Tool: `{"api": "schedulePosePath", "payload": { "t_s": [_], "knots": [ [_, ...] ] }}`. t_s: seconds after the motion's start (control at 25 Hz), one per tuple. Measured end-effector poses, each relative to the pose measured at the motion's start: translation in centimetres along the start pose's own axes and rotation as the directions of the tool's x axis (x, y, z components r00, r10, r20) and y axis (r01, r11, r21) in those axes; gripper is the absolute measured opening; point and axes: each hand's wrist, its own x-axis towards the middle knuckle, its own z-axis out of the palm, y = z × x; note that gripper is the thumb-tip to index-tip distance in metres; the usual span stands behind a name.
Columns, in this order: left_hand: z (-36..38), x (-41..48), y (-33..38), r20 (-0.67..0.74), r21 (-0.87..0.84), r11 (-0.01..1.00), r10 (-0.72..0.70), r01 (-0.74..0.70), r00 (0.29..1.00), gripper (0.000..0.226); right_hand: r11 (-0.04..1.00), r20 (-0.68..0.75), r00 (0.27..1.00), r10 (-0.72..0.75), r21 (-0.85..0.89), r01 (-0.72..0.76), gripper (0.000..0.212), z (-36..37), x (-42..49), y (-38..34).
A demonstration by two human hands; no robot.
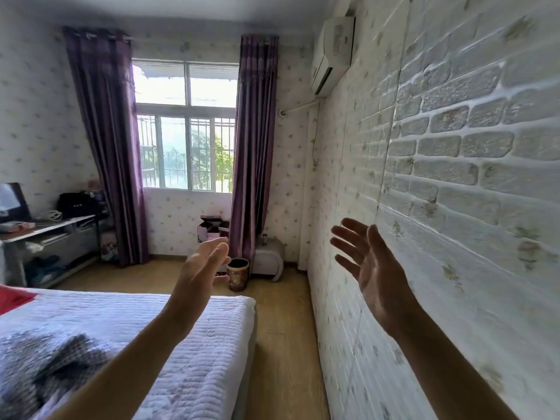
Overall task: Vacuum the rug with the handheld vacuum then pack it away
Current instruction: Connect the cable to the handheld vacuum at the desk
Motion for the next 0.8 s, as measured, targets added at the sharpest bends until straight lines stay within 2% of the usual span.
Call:
{"api": "schedulePosePath", "payload": {
  "t_s": [0.32,0.52,0.64,0.72,0.8],
  "knots": [
    [7.1,22.3,-9.3,-0.035,-0.035,0.999,0.002,-0.004,0.999,0.063,1.0,-0.019,1.0,0.003,0.002,-0.003,0.095,-6.4,21.5,11.4],
    [7.8,30.5,-13.0,-0.024,-0.052,0.999,0.009,-0.01,1.0,0.08,1.0,0.01,1.0,0.011,0.017,-0.012,0.09,-7.3,29.5,15.8],
    [8.4,37.5,-17.3,-0.035,-0.064,0.998,0.024,-0.027,0.999,0.075,1.0,-0.003,1.0,0.018,0.0,-0.018,0.086,-7.8,36.0,20.5],
    [9.0,42.6,-20.8,-0.022,-0.075,0.996,0.04,-0.041,0.999,0.069,0.999,-0.017,0.999,0.037,-0.006,-0.037,0.076,-7.9,40.8,24.1],
    [9.3,47.6,-23.8,-0.015,-0.075,0.996,0.055,-0.056,0.998,0.072,0.998,-0.015,0.998,0.063,-0.016,-0.063,0.074,-7.5,45.4,27.2]
  ]
}}
